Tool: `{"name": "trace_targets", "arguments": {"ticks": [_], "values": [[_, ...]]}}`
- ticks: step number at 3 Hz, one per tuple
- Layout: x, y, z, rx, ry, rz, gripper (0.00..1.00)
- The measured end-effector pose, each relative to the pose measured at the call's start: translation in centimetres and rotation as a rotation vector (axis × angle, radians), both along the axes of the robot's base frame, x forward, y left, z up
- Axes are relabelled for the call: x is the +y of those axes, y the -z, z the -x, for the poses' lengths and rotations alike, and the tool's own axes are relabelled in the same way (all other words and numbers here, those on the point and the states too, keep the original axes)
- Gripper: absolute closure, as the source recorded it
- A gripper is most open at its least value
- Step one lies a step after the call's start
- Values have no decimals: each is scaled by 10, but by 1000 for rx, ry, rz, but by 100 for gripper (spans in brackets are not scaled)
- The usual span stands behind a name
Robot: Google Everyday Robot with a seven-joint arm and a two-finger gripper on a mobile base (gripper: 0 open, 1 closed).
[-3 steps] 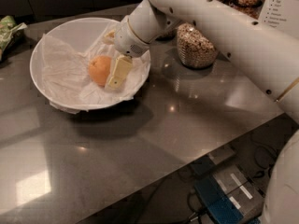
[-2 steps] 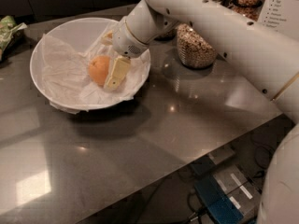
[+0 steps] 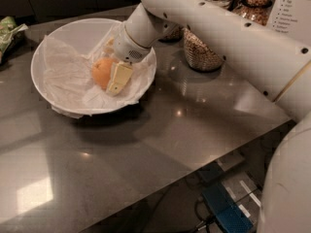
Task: Pick orange from white bowl
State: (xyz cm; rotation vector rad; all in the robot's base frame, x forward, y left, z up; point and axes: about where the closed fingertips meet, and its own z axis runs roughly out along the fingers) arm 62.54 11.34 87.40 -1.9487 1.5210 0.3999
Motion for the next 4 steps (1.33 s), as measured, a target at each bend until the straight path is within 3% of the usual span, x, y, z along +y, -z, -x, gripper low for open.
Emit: {"name": "trace_targets", "arguments": {"ticks": [1,2,3,4], "values": [[3,16,-2,11,8,51,17],[4,17,-2,12,8,51,16],[8,23,-3,20,14,48,26],[10,26,-3,27,24,44,52]]}}
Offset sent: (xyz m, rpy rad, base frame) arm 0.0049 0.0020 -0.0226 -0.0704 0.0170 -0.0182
